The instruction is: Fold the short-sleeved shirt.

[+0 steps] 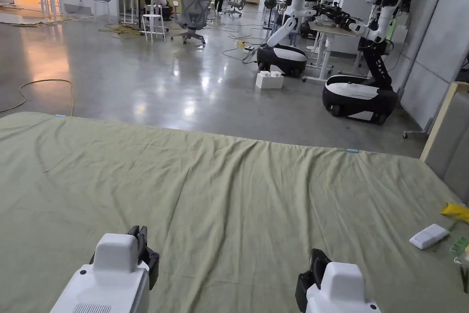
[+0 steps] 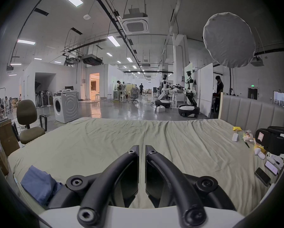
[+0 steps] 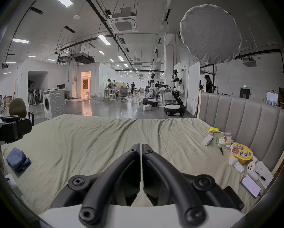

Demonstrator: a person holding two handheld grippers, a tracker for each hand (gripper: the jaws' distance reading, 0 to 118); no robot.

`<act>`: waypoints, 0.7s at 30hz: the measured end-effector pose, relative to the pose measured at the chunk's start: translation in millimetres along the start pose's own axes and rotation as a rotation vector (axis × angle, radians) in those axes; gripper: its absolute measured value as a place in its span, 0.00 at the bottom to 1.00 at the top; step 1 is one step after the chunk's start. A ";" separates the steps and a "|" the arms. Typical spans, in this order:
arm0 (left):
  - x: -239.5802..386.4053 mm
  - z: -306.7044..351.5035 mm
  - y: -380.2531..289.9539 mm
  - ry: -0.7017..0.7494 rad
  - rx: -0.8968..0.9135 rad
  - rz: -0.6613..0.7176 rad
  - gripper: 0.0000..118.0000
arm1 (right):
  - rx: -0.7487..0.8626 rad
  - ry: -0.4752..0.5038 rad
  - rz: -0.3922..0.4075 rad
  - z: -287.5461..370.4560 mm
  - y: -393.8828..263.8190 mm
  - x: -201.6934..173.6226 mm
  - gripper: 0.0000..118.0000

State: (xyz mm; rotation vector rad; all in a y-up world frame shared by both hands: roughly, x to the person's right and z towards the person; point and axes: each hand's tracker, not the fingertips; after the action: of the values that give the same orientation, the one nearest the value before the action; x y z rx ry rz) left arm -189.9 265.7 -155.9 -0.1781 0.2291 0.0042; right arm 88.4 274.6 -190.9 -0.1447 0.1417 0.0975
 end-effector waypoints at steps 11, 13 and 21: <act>-2.9 3.6 3.1 0.005 0.035 -0.022 0.06 | -0.005 -0.002 -0.030 0.2 -1.7 0.2 0.02; -2.6 4.6 3.6 0.007 0.035 -0.023 0.06 | -0.001 -0.002 -0.025 0.9 -1.3 -0.1 0.02; -9.4 5.0 2.1 0.023 0.022 -0.010 0.07 | -0.003 0.008 -0.022 0.9 -2.6 -3.5 0.03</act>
State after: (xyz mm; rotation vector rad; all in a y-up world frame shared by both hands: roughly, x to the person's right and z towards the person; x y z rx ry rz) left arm -198.0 268.8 -149.3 -0.1576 0.2508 -0.0107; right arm 85.3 271.8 -189.1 -0.1501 0.1480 0.0755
